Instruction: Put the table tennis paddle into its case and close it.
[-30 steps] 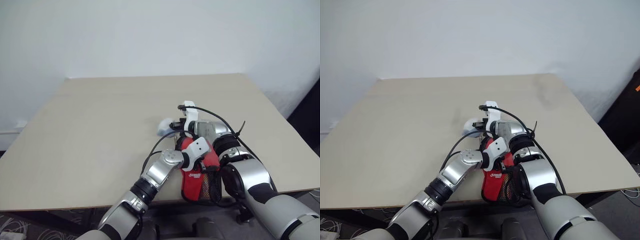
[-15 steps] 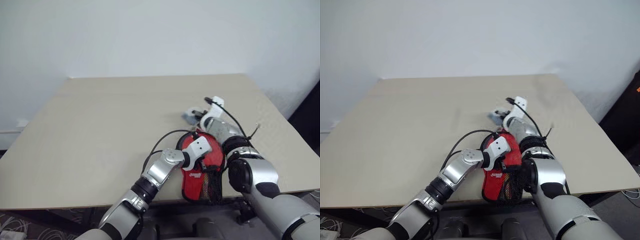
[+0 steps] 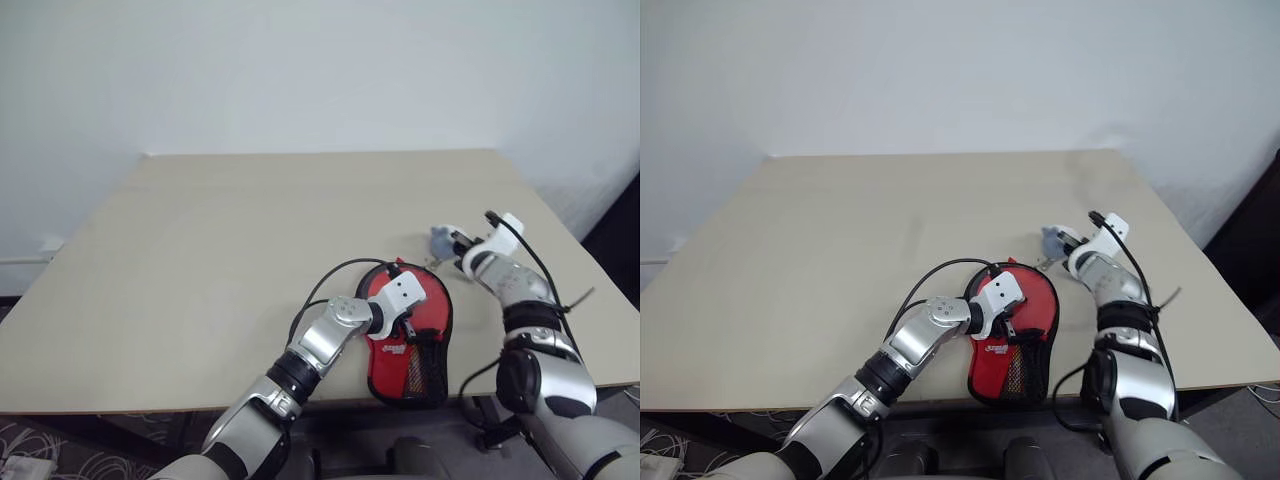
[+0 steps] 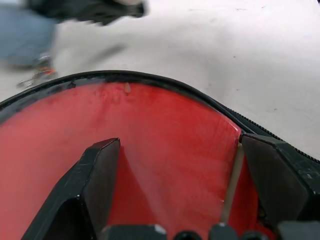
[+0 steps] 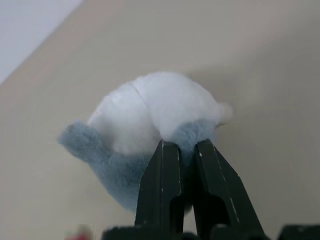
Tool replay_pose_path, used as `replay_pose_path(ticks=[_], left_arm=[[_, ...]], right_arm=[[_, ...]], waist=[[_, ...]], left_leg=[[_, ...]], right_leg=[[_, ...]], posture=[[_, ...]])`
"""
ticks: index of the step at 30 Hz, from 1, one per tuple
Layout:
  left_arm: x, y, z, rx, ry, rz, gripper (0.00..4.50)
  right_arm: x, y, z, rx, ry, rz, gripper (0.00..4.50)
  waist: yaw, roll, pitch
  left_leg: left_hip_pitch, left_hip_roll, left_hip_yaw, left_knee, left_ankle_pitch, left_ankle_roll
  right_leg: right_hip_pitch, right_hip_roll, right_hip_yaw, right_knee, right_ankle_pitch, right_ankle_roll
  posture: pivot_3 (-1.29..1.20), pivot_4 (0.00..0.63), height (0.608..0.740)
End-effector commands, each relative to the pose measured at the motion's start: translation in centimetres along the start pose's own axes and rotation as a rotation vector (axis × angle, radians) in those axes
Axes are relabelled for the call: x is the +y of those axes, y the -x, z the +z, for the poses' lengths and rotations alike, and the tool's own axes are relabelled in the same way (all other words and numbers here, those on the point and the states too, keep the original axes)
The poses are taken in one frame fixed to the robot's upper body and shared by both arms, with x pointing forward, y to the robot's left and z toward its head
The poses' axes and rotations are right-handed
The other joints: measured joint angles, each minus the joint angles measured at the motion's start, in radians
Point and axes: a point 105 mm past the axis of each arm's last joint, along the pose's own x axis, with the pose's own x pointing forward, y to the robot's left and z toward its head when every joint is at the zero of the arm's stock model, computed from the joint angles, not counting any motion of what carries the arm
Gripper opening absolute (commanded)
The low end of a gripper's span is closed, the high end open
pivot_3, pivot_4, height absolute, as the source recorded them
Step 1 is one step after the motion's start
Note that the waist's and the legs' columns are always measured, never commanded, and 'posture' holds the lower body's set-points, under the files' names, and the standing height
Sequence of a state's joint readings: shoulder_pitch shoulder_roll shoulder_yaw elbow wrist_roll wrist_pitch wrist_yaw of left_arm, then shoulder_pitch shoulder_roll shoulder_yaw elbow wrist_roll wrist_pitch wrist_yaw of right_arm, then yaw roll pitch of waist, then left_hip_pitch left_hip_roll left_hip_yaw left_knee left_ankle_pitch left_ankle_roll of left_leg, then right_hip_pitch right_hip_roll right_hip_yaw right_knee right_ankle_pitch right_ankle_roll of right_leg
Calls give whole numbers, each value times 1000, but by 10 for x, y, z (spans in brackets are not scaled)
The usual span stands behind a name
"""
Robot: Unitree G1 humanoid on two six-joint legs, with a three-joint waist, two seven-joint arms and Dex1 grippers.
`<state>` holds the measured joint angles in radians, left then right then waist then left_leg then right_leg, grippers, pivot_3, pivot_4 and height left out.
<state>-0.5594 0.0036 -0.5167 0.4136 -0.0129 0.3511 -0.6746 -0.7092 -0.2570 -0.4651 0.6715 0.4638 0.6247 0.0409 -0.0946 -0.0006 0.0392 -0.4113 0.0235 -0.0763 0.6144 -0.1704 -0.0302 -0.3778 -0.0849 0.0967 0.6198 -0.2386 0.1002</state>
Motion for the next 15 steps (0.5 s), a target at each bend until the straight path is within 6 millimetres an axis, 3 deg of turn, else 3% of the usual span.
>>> replay_pose_path(ticks=[1, 10, 15], left_arm=[[11, 11, -58, 201, 70, 68, 4034], [7, 8, -59, 208, 66, 42, 4034], [6, 6, -58, 206, 61, 31, 4034]], right_arm=[[-36, 39, 57, -178, -12, -110, 10], [-90, 108, 51, -219, 2, -195, 10], [-98, 136, 50, -204, 41, -110, 10]], waist=[[3, 0, 0], [25, 2, 0], [24, 1, 1]], left_leg=[[0, 0, 0, 0, 0, 0], [-2, -1, -1, -1, -1, 0], [-2, -2, -1, -1, -1, 0]], right_leg=[[0, 0, 0, 0, 0, 0], [5, -1, -1, -13, 0, 0], [4, -2, -1, -14, 0, 0]], posture=[[0, 0, 740], [0, 0, 740], [0, 0, 740]])
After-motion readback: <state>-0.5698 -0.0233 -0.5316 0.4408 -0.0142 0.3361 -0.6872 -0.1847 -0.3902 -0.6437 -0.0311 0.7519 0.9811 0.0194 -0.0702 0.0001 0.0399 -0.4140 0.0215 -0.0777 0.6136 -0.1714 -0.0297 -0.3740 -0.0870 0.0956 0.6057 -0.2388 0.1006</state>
